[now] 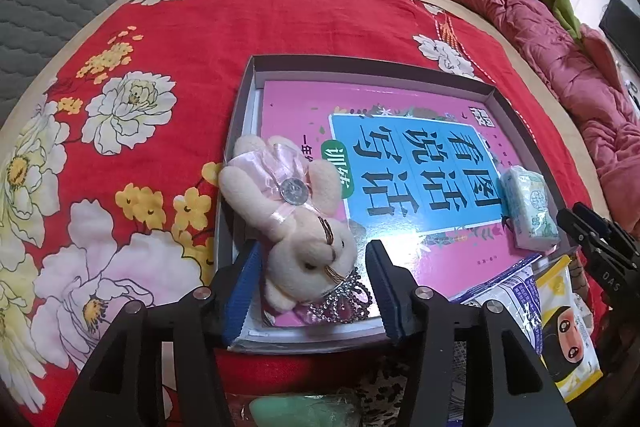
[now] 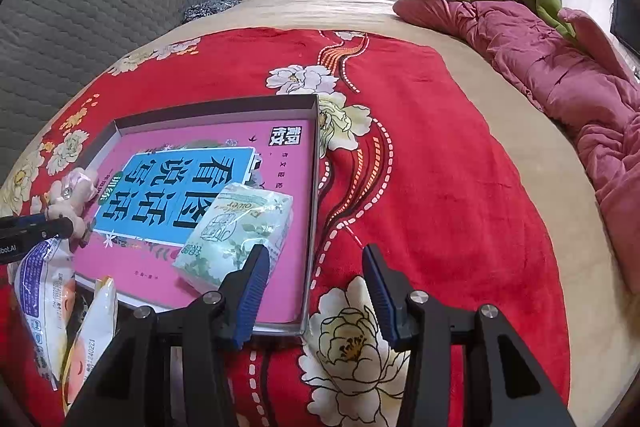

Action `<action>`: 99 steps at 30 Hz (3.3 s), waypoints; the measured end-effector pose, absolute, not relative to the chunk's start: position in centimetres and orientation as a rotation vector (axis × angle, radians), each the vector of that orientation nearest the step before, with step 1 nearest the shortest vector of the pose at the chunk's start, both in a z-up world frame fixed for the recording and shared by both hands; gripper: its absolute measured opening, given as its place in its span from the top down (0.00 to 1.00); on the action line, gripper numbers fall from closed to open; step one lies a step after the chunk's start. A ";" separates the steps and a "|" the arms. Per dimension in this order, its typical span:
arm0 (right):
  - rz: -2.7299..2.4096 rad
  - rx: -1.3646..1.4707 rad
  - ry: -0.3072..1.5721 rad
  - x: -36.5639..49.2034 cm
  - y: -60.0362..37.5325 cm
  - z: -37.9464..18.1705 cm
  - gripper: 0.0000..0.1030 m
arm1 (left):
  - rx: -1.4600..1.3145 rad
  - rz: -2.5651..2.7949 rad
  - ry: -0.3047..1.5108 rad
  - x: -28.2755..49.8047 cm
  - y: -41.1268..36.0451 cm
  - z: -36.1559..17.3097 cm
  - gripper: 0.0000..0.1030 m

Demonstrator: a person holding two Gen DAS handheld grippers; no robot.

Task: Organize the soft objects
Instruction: 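Release the tissue pack into the pink box while the left tool releases the bunny, then withdraw both open tools from the box back toward the pile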

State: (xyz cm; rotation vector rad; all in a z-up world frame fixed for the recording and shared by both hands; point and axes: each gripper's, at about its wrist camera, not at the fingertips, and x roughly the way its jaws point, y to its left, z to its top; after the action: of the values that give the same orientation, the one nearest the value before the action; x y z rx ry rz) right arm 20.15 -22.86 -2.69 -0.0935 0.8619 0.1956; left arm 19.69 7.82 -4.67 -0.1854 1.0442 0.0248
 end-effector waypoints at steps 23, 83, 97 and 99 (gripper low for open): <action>0.243 -0.035 0.781 19.6 -23.0 -1.0 0.48 | -0.228 0.006 0.927 18.8 8.8 -2.0 0.39; 0.303 0.006 0.570 12.0 -24.1 5.6 0.32 | -0.239 0.032 0.737 8.9 7.7 3.3 0.26; 0.322 0.003 0.665 8.4 -24.5 4.2 0.32 | -0.213 -0.052 0.782 6.2 3.5 2.7 0.26; 0.324 -0.002 0.676 8.0 -24.5 3.9 0.32 | -0.217 -0.058 0.784 5.8 3.2 2.7 0.26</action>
State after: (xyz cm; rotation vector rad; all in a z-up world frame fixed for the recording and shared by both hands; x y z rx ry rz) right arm 7.97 -24.53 3.94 -0.0017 0.6760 0.3239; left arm 5.83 3.23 2.67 -0.2170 0.7843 -0.0581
